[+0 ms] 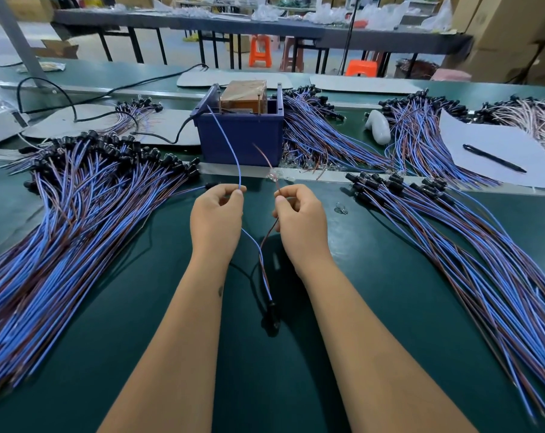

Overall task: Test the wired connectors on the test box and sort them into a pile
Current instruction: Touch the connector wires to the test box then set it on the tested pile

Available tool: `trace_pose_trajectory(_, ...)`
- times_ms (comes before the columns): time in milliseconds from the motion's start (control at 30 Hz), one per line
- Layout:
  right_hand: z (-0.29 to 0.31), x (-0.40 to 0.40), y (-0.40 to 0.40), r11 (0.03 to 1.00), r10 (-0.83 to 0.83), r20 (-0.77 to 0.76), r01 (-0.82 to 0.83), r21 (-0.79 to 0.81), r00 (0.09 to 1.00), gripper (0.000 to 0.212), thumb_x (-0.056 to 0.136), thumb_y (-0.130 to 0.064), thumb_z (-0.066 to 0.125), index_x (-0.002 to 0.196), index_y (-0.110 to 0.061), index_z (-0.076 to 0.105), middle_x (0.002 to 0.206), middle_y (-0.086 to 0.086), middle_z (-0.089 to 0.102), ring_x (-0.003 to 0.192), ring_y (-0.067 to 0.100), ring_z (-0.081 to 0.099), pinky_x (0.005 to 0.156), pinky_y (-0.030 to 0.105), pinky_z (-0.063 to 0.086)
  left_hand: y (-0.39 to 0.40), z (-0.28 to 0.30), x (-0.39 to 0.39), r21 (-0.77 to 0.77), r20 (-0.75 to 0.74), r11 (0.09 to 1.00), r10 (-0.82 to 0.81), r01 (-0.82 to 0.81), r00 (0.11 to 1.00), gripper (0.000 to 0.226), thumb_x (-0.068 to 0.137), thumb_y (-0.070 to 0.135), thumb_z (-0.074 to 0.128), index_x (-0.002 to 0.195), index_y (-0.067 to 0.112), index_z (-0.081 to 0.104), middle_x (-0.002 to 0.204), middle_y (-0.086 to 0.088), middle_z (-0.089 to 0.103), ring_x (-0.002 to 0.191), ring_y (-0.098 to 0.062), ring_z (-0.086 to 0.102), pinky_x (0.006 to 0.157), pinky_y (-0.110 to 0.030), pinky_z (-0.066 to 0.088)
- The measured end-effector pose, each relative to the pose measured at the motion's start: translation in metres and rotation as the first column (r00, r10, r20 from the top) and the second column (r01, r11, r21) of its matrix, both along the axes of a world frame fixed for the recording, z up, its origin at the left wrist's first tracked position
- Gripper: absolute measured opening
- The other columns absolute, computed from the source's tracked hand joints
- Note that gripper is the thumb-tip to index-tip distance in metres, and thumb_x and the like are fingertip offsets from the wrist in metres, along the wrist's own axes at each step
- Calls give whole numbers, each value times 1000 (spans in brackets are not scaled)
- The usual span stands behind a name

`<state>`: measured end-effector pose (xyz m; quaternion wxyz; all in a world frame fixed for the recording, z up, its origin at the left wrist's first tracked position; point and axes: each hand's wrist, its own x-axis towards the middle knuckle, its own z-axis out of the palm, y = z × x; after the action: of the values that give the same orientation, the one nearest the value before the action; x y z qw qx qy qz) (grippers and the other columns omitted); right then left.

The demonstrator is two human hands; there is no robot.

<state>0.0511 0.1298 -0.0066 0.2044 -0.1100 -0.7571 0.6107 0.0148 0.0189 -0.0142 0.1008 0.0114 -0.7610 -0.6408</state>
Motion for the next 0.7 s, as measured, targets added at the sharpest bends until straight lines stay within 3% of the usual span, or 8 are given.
trace_pose_trajectory(167,2,1,0,1000,-11,-25,11,7,1000,11,95,-14,52,89,-20,59,75,-1,60,68,15,54,72,38,51,-2,3,2,10,-15,1000,-10,10,1000,23,92,16,52,85,27,71,40,15,35,37,-5,27,37,-13,25)
trace_pose_trajectory(533,5,3,0,999,-54,-109,54,-9,993,13,96,-13,51,90,-21,58,75,-3,59,68,15,54,68,30,49,-2,8,2,75,-61,997,18,-14,998,22,94,16,54,90,25,73,44,16,35,41,-4,28,41,-12,27)
trace_pose_trajectory(700,6,3,-1,999,-47,-106,47,-3,993,11,97,-12,51,93,-19,59,77,0,60,70,15,54,73,38,52,-3,6,-2,66,-44,998,7,-4,999,22,94,17,54,92,27,73,43,16,35,40,-4,28,40,-13,27)
